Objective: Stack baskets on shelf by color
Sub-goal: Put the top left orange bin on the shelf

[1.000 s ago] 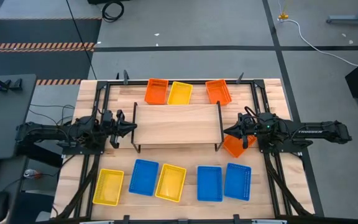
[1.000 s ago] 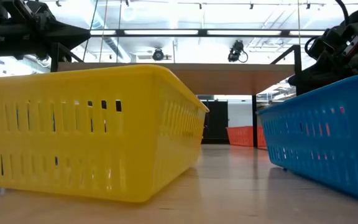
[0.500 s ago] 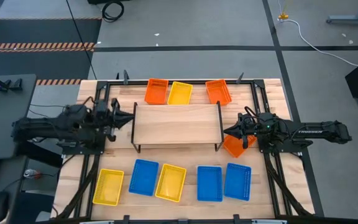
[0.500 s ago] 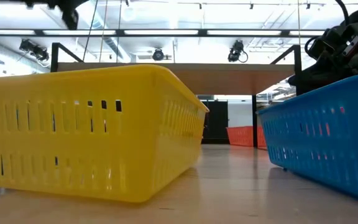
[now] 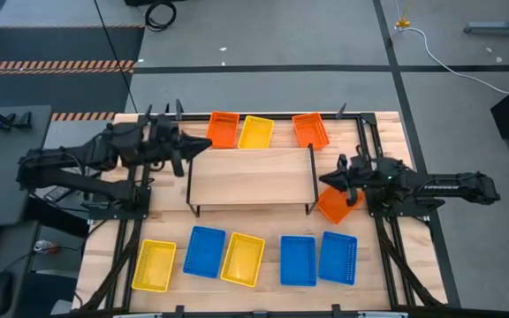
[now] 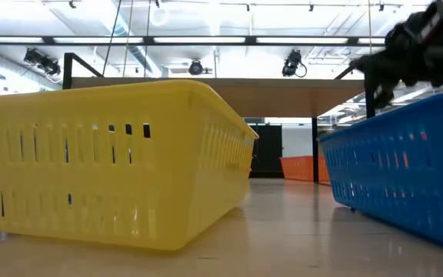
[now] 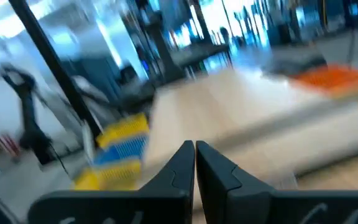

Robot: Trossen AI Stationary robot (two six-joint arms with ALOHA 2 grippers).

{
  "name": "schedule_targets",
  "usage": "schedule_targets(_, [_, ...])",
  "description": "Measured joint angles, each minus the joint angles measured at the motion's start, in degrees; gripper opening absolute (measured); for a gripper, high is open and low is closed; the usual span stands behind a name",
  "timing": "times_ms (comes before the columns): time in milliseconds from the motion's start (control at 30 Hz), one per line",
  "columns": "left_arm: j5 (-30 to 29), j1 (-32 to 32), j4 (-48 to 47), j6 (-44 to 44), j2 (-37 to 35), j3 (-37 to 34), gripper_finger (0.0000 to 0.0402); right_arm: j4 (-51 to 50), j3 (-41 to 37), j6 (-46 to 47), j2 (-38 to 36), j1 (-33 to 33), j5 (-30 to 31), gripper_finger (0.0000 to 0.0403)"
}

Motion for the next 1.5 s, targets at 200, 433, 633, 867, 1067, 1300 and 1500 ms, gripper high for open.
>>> schedule_targets(200, [-0.11,1.04,5.01,1.60,4.12,5.45,0.0028,16.88,2.06,-1.90,0.32,-1.12,5.71,0.0023])
schedule_targets(433, [-4.32,1.02,13.45,2.03,6.62,6.48,0.0035,24.97,2.09,0.30,0.42,-1.17,8.51,0.0023])
schedule_targets(633, [-7.61,2.19,14.64,7.22,6.96,6.48,0.0037,29.73,2.09,7.72,0.42,-1.15,12.30,0.0023])
schedule_targets(867, [-6.03,6.85,11.03,10.08,8.28,6.57,0.0063,43.68,5.94,10.58,0.37,-1.74,33.79,0.0023])
schedule_targets(1067, [-4.43,14.26,-4.12,6.22,10.83,6.37,0.0099,33.25,17.79,-3.08,2.14,-3.66,37.25,0.0023])
schedule_targets(1300, [0.88,21.61,-15.83,8.74,17.55,14.41,0.0149,23.52,30.38,-13.54,12.29,-5.68,48.11,0.0023])
schedule_targets(1500, [-6.16,27.16,-36.51,17.77,26.97,30.94,0.0179,18.29,39.33,-11.46,24.69,-7.29,46.44,0.0028])
